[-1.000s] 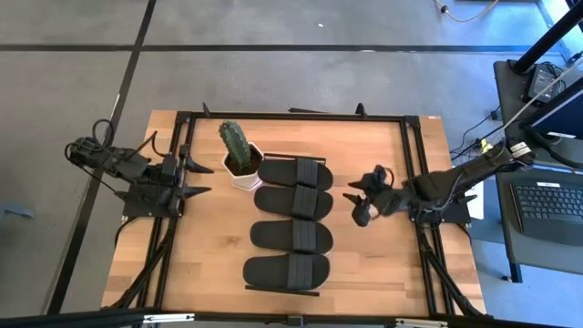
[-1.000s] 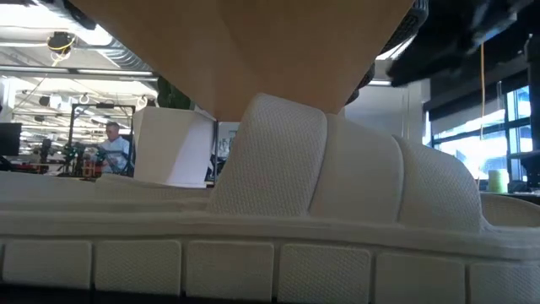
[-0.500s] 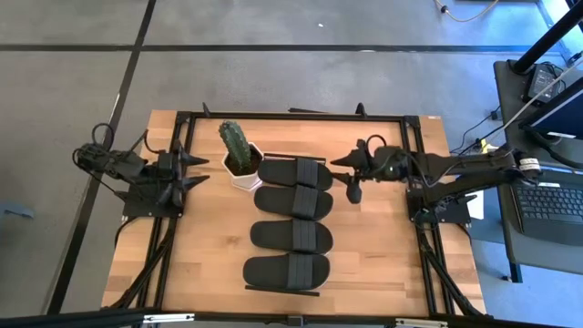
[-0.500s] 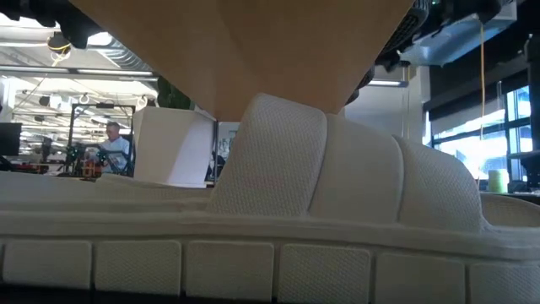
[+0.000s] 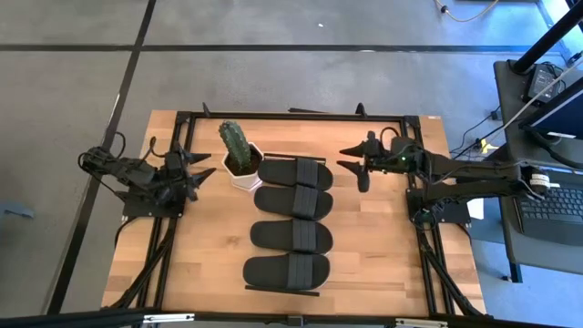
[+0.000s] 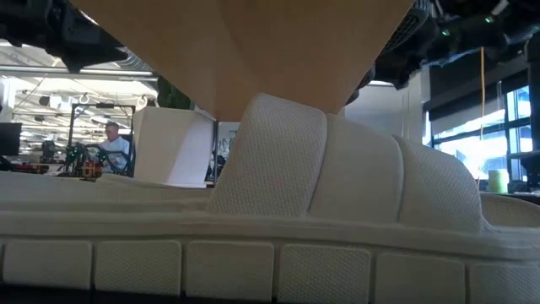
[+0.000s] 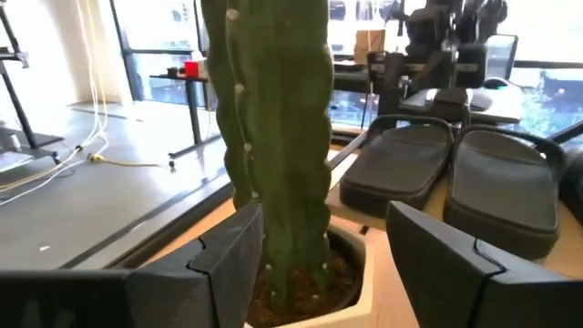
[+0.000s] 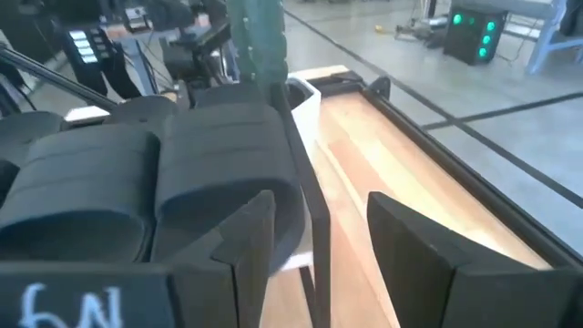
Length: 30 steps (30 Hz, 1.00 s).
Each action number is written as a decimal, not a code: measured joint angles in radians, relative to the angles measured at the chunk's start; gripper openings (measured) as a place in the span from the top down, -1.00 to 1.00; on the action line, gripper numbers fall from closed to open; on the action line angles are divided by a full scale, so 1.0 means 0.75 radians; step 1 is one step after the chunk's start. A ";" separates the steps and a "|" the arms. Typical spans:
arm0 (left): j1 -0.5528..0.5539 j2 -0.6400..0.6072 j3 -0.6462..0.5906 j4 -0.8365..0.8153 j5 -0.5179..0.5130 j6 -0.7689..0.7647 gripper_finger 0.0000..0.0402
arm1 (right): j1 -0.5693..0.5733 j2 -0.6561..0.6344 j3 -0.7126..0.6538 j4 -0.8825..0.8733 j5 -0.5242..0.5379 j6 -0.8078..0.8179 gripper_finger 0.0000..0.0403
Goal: Pick and place slides into the shelf
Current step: Return to Home Position
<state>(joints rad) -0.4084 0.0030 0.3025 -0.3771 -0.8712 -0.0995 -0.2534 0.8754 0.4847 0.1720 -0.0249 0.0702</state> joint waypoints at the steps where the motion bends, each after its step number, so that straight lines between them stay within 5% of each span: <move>1: 0.000 0.000 -0.001 0.003 -0.003 -0.004 -0.12 | -0.014 -0.033 -0.033 0.015 -0.019 0.003 0.11; 8: 0.001 0.003 -0.005 0.101 0.107 -0.007 -0.12 | -0.082 -0.261 -0.196 0.050 -0.069 0.006 0.11; 14: 0.054 0.024 -0.188 0.480 0.118 0.112 -0.12 | -0.121 -0.416 -0.268 0.061 -0.077 0.006 0.11; 20: 0.233 0.025 -0.243 0.540 0.110 0.109 -0.12 | -0.125 -0.491 -0.287 0.029 -0.078 0.003 0.11; 30: 0.619 0.060 -0.273 0.511 0.391 0.088 -0.12 | -0.125 -0.499 -0.287 0.024 -0.078 0.000 0.11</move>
<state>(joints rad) 0.0555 0.0483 0.0981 0.0060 -0.5776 -0.0337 -0.3470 0.5011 0.2691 0.1902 -0.0834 0.0705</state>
